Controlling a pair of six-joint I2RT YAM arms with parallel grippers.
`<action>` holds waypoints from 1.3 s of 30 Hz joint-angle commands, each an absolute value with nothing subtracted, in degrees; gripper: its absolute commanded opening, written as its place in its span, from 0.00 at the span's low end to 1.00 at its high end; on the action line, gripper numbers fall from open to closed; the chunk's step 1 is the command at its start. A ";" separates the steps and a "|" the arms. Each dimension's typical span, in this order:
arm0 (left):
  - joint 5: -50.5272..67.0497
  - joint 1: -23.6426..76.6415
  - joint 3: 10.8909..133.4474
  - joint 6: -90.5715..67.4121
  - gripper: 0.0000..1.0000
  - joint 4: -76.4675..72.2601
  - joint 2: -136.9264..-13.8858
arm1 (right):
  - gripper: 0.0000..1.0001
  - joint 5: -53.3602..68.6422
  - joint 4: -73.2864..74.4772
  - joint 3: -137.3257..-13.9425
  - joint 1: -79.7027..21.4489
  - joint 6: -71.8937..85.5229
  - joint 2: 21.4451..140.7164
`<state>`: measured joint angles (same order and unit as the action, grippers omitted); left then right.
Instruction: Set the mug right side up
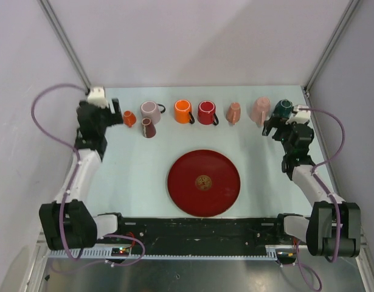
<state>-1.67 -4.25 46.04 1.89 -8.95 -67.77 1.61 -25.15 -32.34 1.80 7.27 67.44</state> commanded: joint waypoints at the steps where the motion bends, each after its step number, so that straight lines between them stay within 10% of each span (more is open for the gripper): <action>1: 3.10 -5.95 65.37 3.35 0.81 28.42 -77.78 | 0.99 4.90 -14.36 -38.06 0.51 12.02 65.61; 31: -9.77 -0.52 119.60 2.93 0.45 50.11 -134.74 | 0.99 -9.44 -10.22 -39.48 -11.30 7.89 53.09; 39: -10.04 -1.00 123.93 3.58 0.05 50.72 -137.71 | 0.99 -9.76 -9.49 -41.69 -10.93 6.13 53.01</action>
